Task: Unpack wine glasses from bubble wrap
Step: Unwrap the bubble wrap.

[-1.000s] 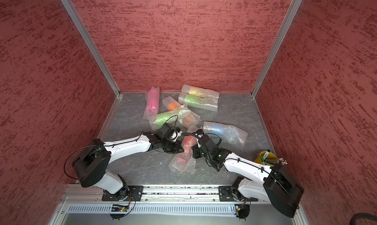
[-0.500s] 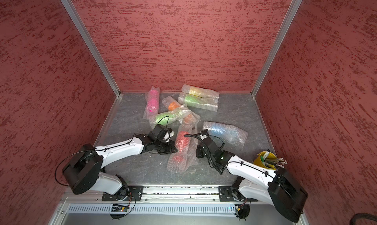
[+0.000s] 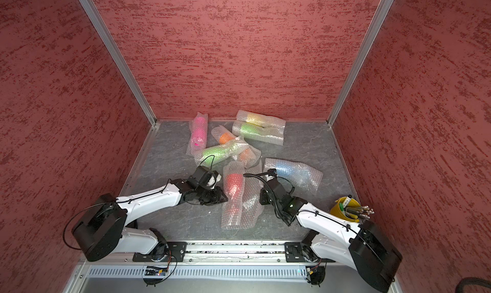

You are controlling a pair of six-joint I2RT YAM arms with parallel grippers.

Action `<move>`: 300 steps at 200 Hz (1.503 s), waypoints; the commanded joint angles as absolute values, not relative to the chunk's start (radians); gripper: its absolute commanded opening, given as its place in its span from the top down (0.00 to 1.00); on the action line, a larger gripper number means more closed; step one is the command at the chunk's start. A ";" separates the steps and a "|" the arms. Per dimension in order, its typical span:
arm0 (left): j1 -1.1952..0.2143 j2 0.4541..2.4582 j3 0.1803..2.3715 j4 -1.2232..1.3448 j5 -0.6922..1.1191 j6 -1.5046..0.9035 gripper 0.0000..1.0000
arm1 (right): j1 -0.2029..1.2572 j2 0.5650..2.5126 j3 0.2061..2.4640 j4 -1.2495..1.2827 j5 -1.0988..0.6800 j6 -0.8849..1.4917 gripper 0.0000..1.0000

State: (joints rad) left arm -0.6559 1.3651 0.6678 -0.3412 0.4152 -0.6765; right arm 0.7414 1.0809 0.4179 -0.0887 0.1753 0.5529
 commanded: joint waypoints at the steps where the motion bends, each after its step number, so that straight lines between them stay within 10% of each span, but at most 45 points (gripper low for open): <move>1: -0.626 1.318 0.665 -0.376 0.399 -0.666 0.54 | 0.728 1.066 0.422 -0.119 0.204 0.551 1.00; 120: -0.795 1.343 1.087 -0.660 0.361 -0.560 0.41 | 0.727 0.964 0.413 -0.069 0.092 0.679 1.00; 270: -0.484 1.388 0.715 -0.430 0.467 -0.657 0.40 | 0.703 0.926 0.264 -0.089 0.284 0.814 1.00; 300: -0.462 1.438 0.709 -0.420 0.443 -0.675 0.41 | 0.688 0.963 0.262 -0.084 0.292 0.816 0.77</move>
